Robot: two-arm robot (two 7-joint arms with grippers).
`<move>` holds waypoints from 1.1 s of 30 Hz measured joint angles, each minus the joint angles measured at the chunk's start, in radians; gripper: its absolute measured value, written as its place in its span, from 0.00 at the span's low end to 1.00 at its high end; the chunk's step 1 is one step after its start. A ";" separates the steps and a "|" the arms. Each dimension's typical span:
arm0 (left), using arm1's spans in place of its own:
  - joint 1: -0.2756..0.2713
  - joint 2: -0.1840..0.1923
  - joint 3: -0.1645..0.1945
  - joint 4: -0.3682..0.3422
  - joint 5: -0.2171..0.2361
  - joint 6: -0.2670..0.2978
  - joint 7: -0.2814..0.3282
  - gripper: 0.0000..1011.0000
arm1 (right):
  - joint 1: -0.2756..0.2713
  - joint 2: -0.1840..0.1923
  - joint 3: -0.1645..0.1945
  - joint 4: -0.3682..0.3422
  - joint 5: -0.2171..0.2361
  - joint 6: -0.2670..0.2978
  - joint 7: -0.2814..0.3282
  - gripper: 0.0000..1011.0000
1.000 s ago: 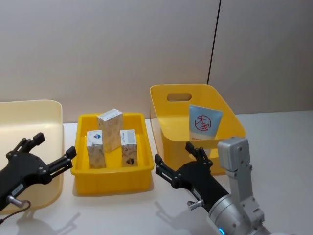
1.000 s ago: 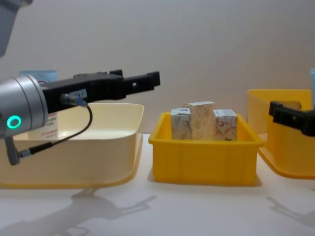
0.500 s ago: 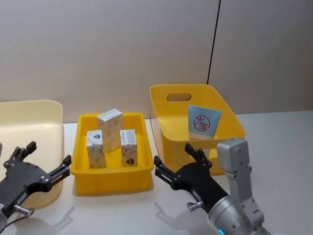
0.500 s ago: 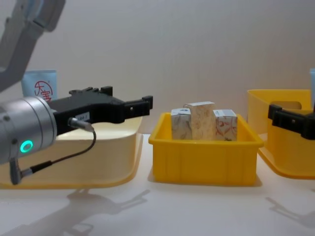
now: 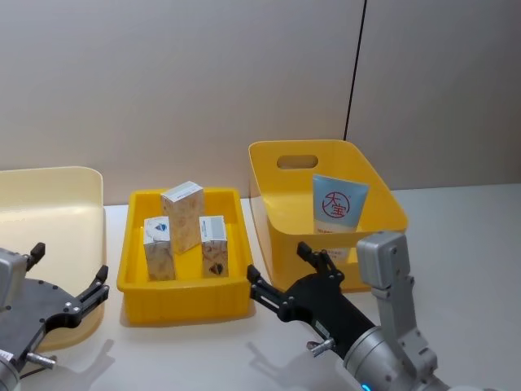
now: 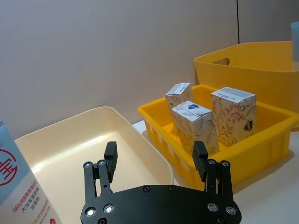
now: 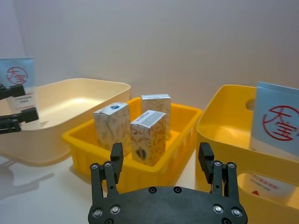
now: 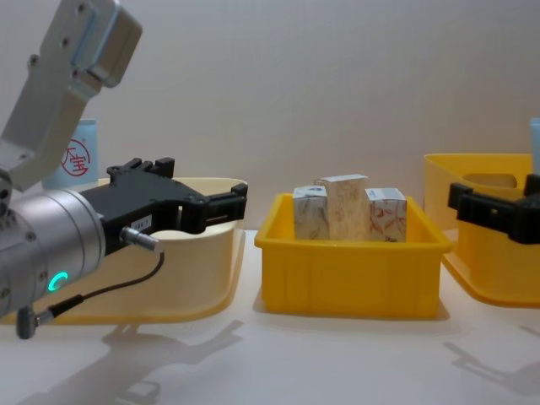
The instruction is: Bimanual collaborative sorting of washing and personal care products
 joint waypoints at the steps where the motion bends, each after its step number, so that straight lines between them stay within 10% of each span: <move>1: 0.002 -0.001 0.002 -0.001 0.008 -0.001 0.010 0.99 | 0.003 0.002 -0.002 0.003 0.004 0.000 0.013 0.99; 33: 0.005 -0.002 0.005 -0.002 0.026 -0.004 0.031 0.99 | 0.157 -0.112 -0.093 0.122 -0.063 0.090 0.008 0.99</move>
